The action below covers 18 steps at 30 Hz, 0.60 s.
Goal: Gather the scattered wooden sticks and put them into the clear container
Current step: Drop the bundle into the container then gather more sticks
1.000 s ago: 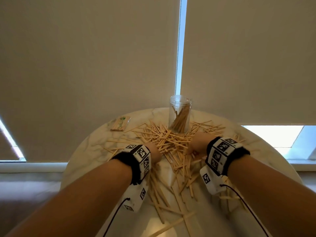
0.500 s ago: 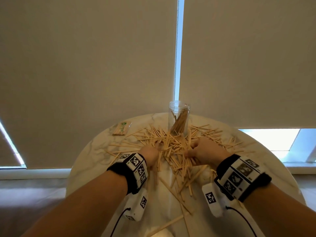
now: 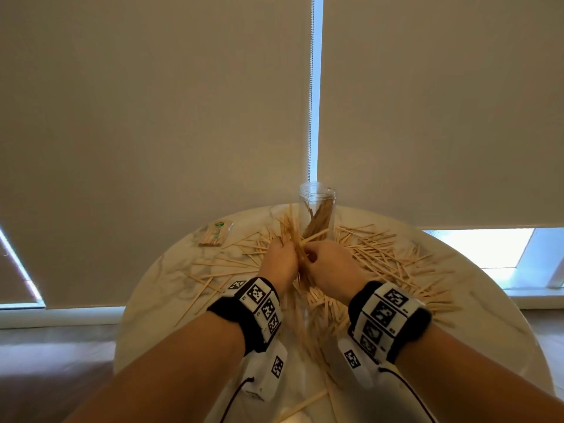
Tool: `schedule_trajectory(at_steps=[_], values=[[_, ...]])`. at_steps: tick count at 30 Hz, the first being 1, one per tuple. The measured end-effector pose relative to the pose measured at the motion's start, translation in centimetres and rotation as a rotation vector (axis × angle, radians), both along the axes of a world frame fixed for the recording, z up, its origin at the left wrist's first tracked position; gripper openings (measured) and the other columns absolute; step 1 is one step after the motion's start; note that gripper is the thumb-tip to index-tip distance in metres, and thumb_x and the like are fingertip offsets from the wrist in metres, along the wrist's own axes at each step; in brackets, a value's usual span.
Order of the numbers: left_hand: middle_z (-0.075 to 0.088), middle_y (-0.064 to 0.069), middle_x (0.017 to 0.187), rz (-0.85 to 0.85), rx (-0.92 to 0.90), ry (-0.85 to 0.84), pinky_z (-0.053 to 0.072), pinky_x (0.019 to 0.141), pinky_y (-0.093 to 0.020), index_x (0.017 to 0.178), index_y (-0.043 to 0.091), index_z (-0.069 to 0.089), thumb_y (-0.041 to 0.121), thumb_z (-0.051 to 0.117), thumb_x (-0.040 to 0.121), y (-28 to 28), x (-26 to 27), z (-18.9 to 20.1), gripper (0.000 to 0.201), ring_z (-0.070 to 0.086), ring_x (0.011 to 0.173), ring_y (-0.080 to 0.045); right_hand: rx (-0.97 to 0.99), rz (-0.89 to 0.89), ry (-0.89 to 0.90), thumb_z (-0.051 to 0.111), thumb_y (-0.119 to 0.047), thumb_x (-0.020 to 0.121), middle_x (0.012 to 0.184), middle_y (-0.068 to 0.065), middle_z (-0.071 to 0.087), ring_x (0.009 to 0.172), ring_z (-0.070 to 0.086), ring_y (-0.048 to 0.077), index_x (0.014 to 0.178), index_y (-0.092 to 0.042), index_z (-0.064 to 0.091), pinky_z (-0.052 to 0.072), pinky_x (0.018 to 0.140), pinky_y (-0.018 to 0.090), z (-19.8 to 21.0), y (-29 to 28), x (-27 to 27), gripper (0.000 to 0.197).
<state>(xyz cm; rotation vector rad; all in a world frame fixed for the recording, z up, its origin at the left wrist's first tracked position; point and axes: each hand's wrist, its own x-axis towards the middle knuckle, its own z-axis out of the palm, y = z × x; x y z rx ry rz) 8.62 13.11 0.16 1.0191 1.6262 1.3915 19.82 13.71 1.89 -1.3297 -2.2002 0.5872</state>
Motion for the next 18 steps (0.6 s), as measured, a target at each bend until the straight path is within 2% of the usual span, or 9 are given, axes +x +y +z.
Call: schedule_trajectory(at_steps=[2,3,5,6,9,11,13,15,18], values=[[0.063,-0.006,0.106,0.018,0.018,-0.017,0.053,0.092,-0.046,0.12,0.01,0.053,0.043,0.038,0.097,0.1,0.3,0.0,0.043,0.062,0.097,-0.023,0.05,0.002,-0.005,0.054,-0.016,0.095,0.08,0.0,0.071,0.073,0.066,0.016,0.093,-0.016,0.072,0.059,0.073,0.037,-0.3,0.1,-0.8,0.018],[0.065,-0.004,0.106,0.007,0.032,-0.002,0.052,0.093,-0.045,0.119,0.011,0.055,0.059,0.035,0.096,0.1,0.3,0.0,0.057,0.063,0.099,-0.021,0.058,0.001,-0.005,0.054,-0.013,0.094,0.084,0.002,0.072,0.077,0.067,0.018,0.1,-0.015,0.073,0.059,0.076,0.039,-0.4,0.0,-1.0,0.02],[0.07,-0.004,0.103,-0.015,0.055,0.029,0.054,0.089,-0.043,0.114,0.012,0.059,0.082,0.034,0.082,0.2,0.1,-0.4,0.081,0.067,0.095,-0.02,0.057,0.008,-0.009,0.053,-0.008,0.092,0.091,0.005,0.073,0.082,0.068,0.02,0.111,-0.013,0.072,0.059,0.08,0.038,-0.3,-0.2,-1.3,0.028],[0.071,-0.004,0.101,-0.003,0.081,0.054,0.056,0.086,-0.042,0.112,0.012,0.061,0.078,0.039,0.085,0.3,-0.1,-0.6,0.075,0.068,0.092,-0.02,0.057,0.032,-0.026,0.052,-0.007,0.093,0.096,0.006,0.072,0.086,0.067,0.021,0.116,-0.013,0.071,0.057,0.082,0.036,-0.2,-0.3,-1.3,0.031],[0.07,-0.005,0.094,0.092,0.115,0.11,0.055,0.08,-0.037,0.104,0.01,0.063,0.042,0.047,0.1,0.8,-1.3,-1.0,0.036,0.067,0.085,-0.02,0.074,0.168,-0.116,0.051,-0.013,0.097,0.112,0.004,0.071,0.094,0.065,0.019,0.129,-0.015,0.066,0.046,0.077,0.023,0.2,-1.1,-1.1,0.035],[0.066,-0.004,0.079,0.132,0.119,0.099,0.05,0.068,-0.031,0.087,0.009,0.063,0.034,0.045,0.102,1.0,-2.0,-0.9,0.035,0.062,0.07,-0.019,0.067,0.173,-0.086,0.052,-0.021,0.099,0.103,0.003,0.073,0.088,0.066,0.016,0.121,-0.019,0.07,0.048,0.072,0.023,0.2,-1.0,-0.9,0.029],[0.057,-0.003,0.068,0.133,0.109,0.052,0.044,0.067,-0.033,0.076,0.013,0.059,0.036,0.044,0.102,1.1,-2.5,-0.9,0.038,0.052,0.062,-0.02,0.061,0.058,0.047,0.052,-0.024,0.099,0.101,-0.001,0.07,0.088,0.067,0.014,0.118,-0.02,0.069,0.057,0.079,0.032,0.5,0.0,-0.6,0.025],[0.052,0.0,0.063,0.069,0.116,-0.026,0.043,0.07,-0.039,0.072,0.017,0.058,0.039,0.046,0.101,1.0,-2.6,-1.1,0.038,0.047,0.062,-0.02,0.132,-0.045,0.112,0.05,-0.017,0.098,0.117,0.003,0.063,0.1,0.064,0.02,0.133,-0.016,0.055,0.056,0.088,0.04,1.0,1.2,-0.3,0.035],[0.052,0.002,0.065,-0.084,0.146,-0.092,0.04,0.069,-0.039,0.079,0.016,0.056,0.034,0.046,0.103,0.4,-1.8,-1.2,0.032,0.046,0.063,-0.017,0.236,0.018,-0.095,0.047,-0.001,0.093,0.142,0.011,0.045,0.113,0.057,0.031,0.158,-0.016,0.018,0.052,0.091,0.044,2.1,2.5,0.0,0.072]])
